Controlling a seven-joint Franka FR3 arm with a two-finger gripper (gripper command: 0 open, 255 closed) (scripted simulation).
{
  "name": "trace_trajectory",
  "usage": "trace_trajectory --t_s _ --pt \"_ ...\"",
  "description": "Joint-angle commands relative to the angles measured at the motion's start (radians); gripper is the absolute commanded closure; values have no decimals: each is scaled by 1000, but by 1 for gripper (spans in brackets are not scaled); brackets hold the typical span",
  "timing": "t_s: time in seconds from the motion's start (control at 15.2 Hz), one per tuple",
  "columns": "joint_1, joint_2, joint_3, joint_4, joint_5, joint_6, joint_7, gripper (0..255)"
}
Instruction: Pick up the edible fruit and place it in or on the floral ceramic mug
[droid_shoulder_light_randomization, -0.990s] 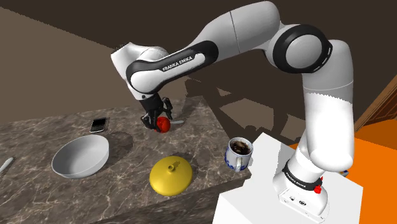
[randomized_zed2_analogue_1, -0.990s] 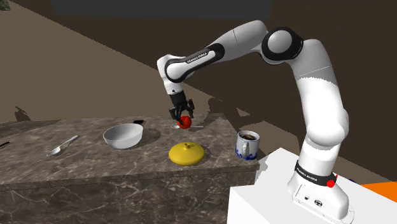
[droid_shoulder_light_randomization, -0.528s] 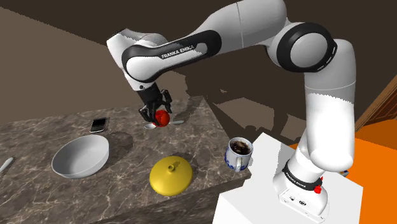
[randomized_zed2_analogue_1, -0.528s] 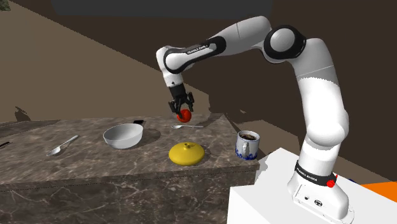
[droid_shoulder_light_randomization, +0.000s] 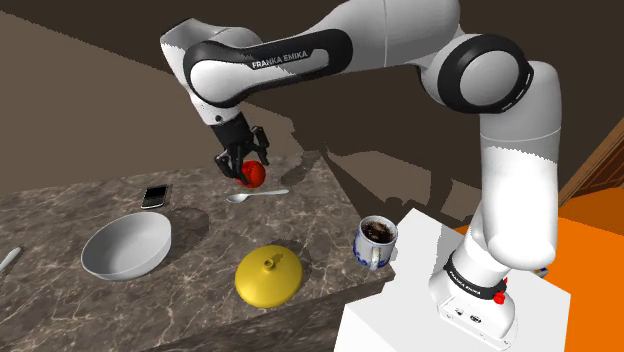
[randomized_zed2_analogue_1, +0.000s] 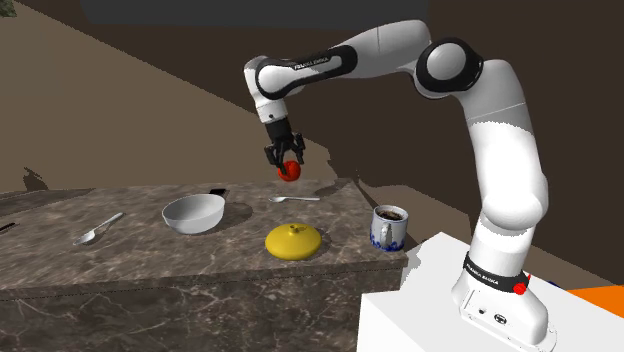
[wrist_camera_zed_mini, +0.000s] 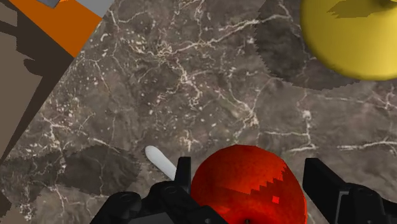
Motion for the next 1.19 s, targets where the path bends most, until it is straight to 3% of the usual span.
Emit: trace_trajectory --t_s 0.0,0.53,0.79,1.12 --pt "2 -3 1 22 1 -25 -2 255" --pt "16 6 2 136 -2 -130 -12 255" --pt "-35 -196 18 -137 66 -46 -18 255" --pt "-62 -423 19 -401 147 12 -46 255"
